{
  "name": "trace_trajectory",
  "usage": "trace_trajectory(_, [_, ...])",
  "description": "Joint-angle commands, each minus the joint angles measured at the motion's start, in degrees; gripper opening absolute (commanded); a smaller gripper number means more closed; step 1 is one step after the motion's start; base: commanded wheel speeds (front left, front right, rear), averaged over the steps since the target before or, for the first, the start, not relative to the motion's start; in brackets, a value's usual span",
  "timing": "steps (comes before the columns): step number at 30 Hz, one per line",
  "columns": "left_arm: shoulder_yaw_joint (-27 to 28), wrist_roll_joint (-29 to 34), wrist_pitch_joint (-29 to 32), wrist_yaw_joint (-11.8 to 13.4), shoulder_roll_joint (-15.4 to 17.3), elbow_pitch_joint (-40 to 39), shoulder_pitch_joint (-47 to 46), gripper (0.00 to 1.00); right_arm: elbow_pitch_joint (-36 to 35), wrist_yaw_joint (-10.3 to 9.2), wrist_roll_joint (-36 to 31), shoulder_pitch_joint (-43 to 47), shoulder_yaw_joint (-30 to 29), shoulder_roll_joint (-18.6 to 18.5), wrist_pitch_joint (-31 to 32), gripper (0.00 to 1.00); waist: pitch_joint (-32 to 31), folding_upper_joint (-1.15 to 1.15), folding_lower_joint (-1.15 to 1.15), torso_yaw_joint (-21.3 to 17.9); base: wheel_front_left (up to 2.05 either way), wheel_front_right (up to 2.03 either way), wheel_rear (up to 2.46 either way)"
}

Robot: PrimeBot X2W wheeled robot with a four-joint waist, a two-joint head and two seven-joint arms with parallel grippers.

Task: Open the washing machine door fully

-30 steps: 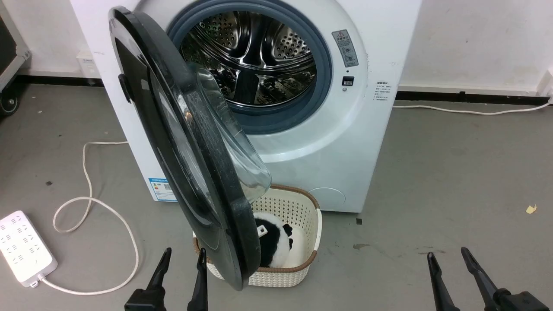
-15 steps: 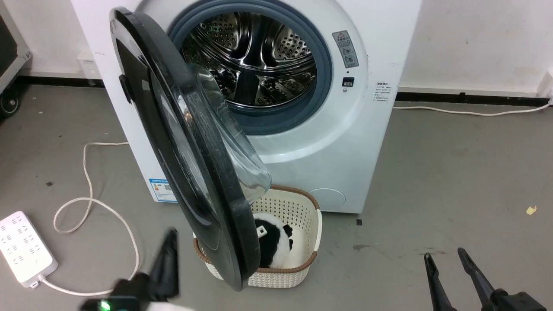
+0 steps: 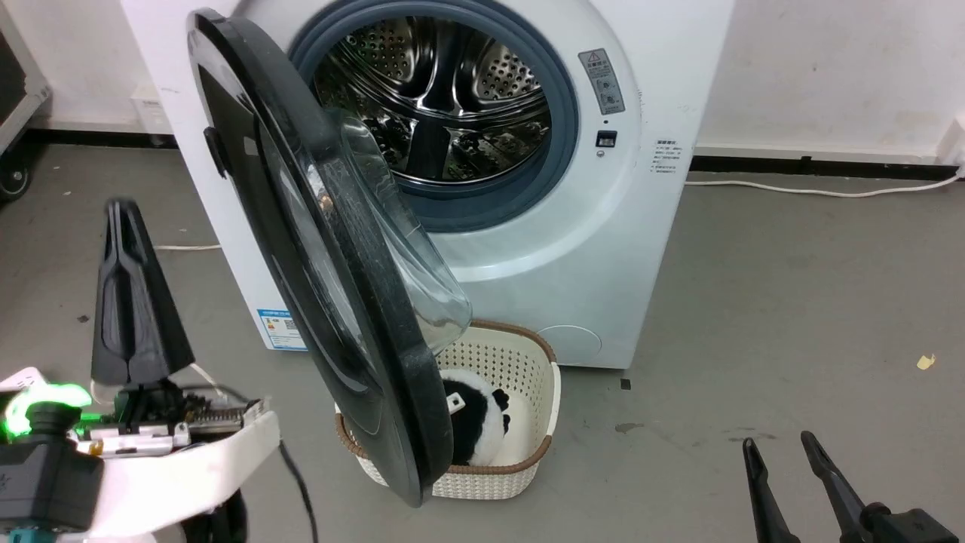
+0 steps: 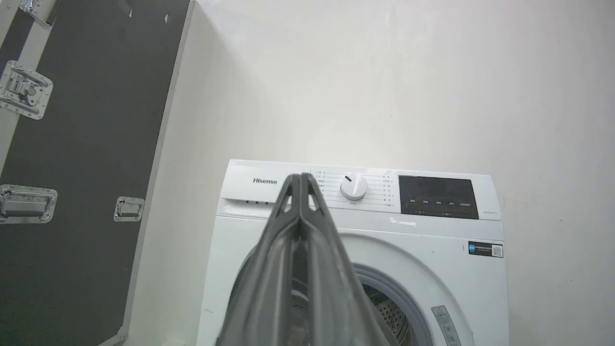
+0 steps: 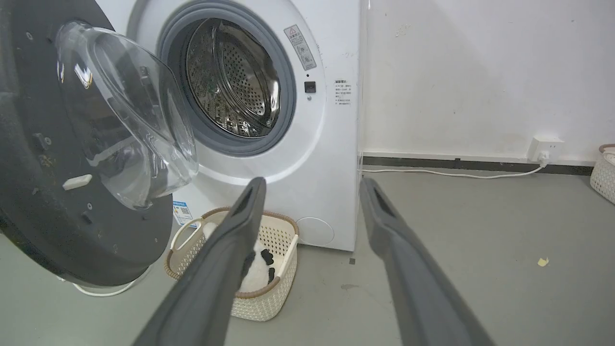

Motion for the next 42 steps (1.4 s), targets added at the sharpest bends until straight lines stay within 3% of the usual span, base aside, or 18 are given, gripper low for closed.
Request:
trace_trajectory(1, [-0.45,0.48,-0.24,-0.50,0.31,-0.94,-1.06,0.00,0.06,0.06,0.48,-0.09,0.12,0.28,-0.21,1.00,-0.02,0.00,0.00,-0.22,0.00,0.00,0.00])
trace_trajectory(10, [-12.11,1.71,6.42,-3.81,0.24,-1.78,-1.68,0.00,0.72,0.06,1.40,-0.70,0.17,0.28,-0.63,1.00,0.45,0.00,0.00,-1.21,0.00,0.00,0.00])
trace_trajectory(21, [-25.66,-2.03,9.12,-3.29,0.02,11.26,3.96,0.00,1.43,0.06,1.87,-1.32,0.46,0.28,-0.89,1.00,1.50,0.00,0.00,-1.56,0.00,0.00,0.00])
trace_trajectory(31, [-26.52,-4.92,8.97,-0.45,0.00,25.13,2.82,0.00,2.39,0.06,2.14,-1.63,0.99,0.28,-0.98,1.00,2.22,0.00,0.00,-1.92,0.00,0.00,0.00])
trace_trajectory(42, [-23.38,-7.45,6.77,1.35,0.73,32.60,1.54,0.00,2.87,0.06,2.35,-1.26,1.06,0.28,-0.77,1.00,2.03,0.00,0.00,-0.20,0.00,0.00,0.00])
